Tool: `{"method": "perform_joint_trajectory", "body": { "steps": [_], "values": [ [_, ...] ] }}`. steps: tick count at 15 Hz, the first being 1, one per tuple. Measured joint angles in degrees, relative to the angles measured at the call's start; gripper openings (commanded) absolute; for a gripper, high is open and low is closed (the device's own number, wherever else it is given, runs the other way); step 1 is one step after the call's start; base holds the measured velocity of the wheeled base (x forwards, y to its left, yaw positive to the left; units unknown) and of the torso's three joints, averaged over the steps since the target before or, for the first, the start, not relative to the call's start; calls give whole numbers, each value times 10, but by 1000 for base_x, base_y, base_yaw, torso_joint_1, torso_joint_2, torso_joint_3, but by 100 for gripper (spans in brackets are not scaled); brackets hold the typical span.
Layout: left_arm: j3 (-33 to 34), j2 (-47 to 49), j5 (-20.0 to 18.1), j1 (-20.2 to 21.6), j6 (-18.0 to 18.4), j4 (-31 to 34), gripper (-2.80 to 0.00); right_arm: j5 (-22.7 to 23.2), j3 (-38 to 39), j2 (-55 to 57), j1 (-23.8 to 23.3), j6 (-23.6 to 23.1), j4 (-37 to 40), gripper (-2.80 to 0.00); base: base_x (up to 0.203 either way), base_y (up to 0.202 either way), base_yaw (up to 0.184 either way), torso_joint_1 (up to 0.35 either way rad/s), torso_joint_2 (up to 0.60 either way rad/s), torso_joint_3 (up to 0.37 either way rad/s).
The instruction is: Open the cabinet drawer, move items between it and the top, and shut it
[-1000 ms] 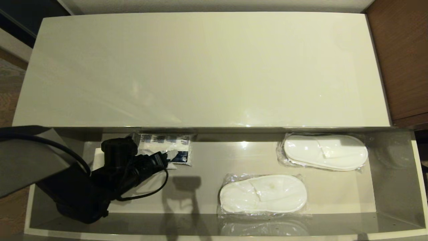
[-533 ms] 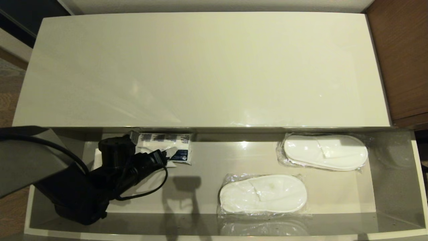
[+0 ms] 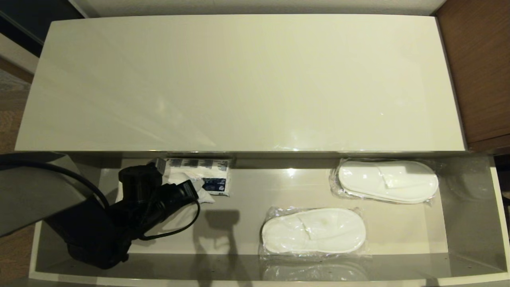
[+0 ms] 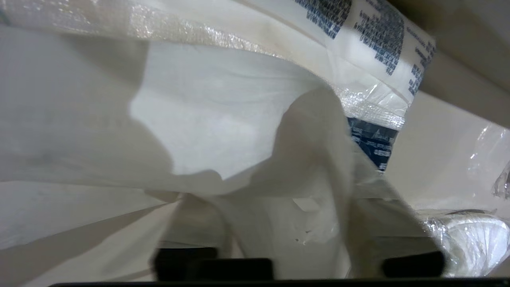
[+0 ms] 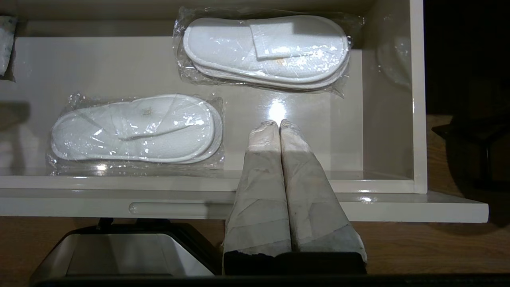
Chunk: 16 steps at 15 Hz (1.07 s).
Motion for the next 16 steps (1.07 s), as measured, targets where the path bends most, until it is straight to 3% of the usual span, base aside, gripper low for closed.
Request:
{"method": "perform_joint_trajectory", "body": {
  "steps": [13, 16],
  "values": [
    [18, -1, 1, -3, 4, 0, -280, 0, 0, 0, 0, 0, 0, -280, 0, 0, 0, 0, 0, 0],
    [68, -26, -2, -5, 42, 1, -280, 0, 0, 0, 0, 0, -1, -280, 0, 0, 0, 0, 0, 0]
  ]
}}
